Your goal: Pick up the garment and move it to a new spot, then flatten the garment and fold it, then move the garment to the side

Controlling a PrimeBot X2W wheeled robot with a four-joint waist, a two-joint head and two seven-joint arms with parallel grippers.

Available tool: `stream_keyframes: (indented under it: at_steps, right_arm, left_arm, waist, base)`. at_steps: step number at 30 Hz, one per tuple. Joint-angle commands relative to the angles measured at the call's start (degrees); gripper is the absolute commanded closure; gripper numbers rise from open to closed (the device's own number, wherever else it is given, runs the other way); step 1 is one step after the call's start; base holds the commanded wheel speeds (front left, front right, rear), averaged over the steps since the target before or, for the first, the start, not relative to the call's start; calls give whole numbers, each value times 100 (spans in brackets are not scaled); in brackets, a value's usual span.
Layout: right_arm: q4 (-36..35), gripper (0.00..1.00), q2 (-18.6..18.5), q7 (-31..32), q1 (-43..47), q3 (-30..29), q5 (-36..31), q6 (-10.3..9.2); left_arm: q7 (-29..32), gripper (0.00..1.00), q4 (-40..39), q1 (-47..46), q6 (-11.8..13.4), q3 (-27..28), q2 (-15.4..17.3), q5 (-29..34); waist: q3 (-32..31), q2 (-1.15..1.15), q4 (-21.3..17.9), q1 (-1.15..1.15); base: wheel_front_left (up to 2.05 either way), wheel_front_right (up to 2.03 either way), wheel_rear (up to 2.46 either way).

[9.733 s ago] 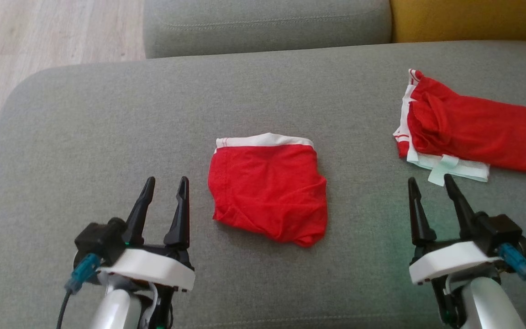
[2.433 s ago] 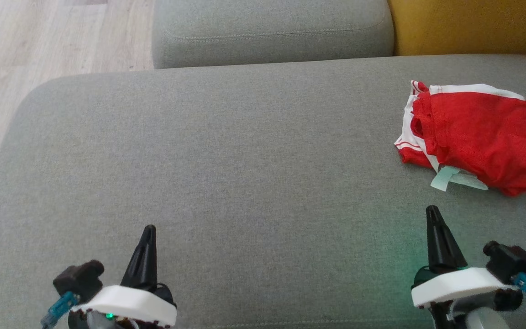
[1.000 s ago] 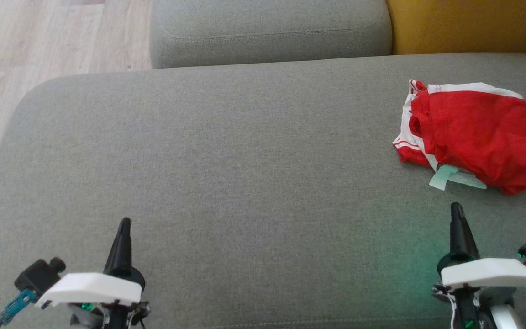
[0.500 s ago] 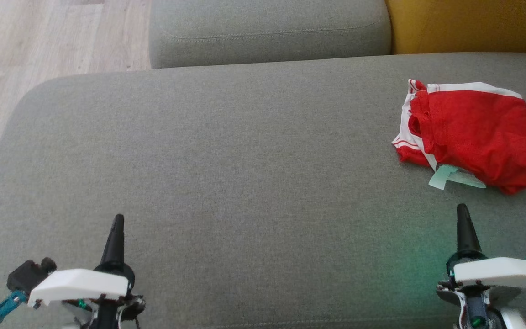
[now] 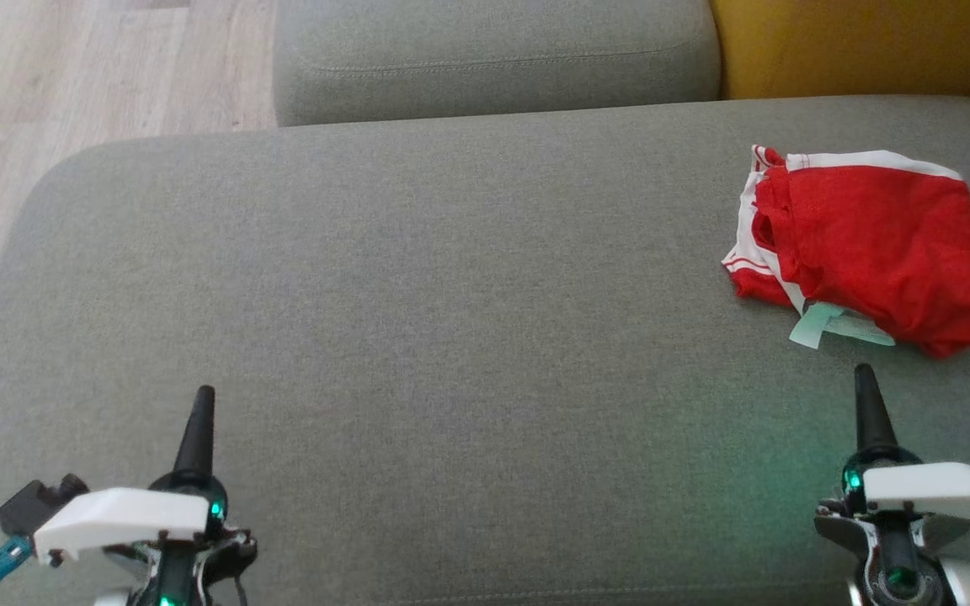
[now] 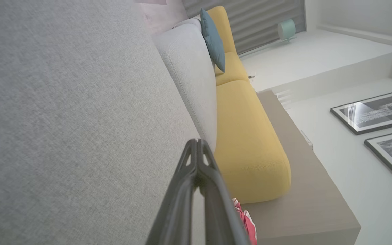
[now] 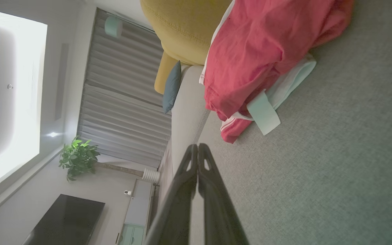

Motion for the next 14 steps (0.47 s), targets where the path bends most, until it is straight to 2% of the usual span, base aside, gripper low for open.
stream_keyframes:
  at_steps: [1, 14]
  right_arm:
    - [-227, 100, -118, 40, -279, 50, 164, 1]
    - [-247, 100, -117, 257, -326, -66, 998, 1]
  left_arm:
    - [58, 100, -165, -312, -51, 191, 88, -144]
    - [278, 100, -118, -400, -103, 373, 90, -904]
  waist:
    - [0, 0, -1, 0]
    - [3, 0, -10, 0]
  base:
    - [0, 0, 0]
    - [0, 0, 0]
